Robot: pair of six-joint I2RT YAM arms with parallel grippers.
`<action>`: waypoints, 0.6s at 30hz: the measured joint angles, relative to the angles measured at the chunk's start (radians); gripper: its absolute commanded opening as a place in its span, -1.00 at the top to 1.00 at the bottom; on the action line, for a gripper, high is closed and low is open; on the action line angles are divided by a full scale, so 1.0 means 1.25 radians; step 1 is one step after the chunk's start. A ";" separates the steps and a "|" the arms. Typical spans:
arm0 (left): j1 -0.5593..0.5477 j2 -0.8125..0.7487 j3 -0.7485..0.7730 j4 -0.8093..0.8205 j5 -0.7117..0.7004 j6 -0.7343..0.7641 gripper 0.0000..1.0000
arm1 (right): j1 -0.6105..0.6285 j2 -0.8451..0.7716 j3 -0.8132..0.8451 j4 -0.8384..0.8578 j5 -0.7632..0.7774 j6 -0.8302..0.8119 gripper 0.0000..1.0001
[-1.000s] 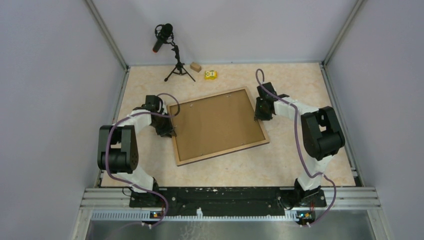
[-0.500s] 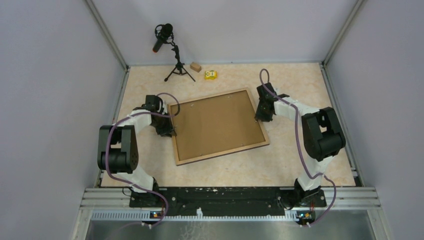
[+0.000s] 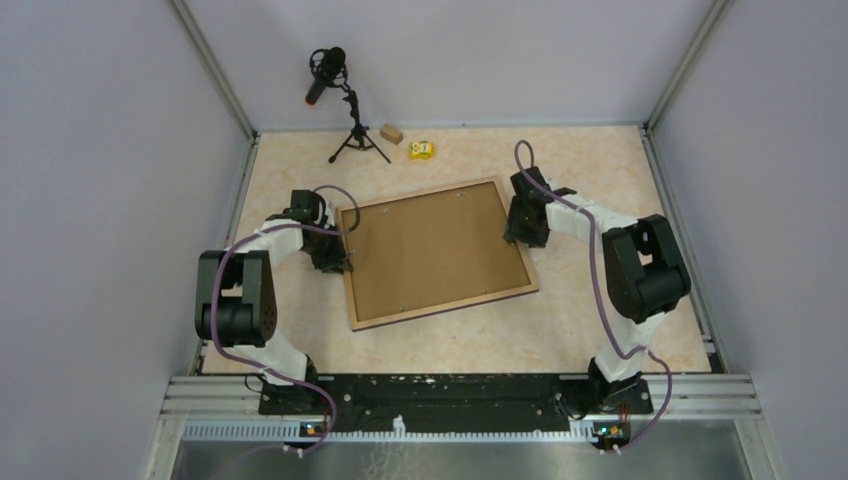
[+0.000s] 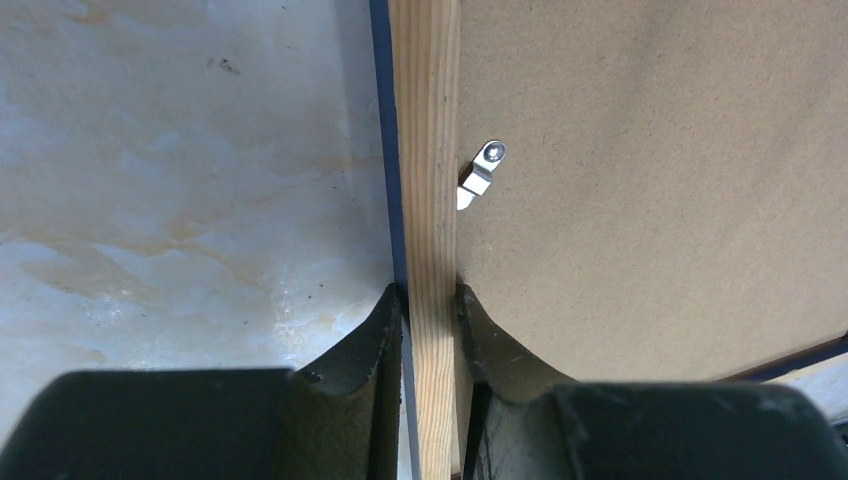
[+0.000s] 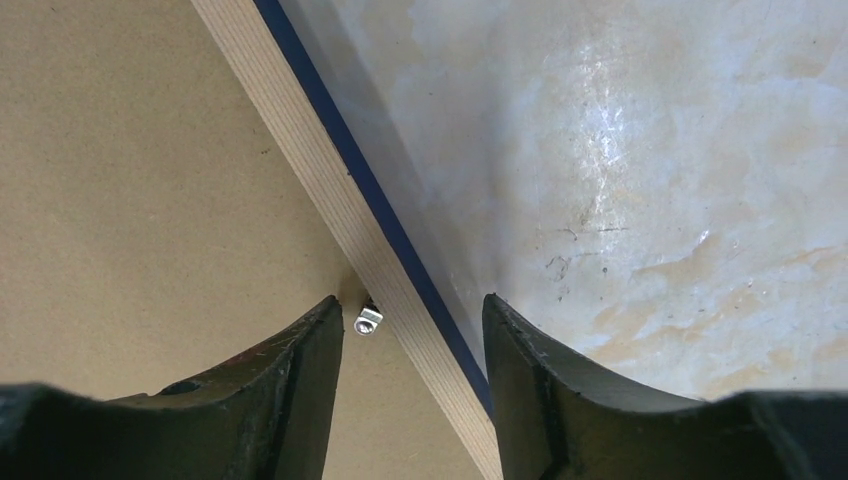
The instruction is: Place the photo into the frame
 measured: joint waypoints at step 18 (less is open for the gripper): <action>0.001 0.000 -0.002 0.004 0.004 0.002 0.67 | 0.032 0.016 0.066 -0.086 0.077 -0.007 1.00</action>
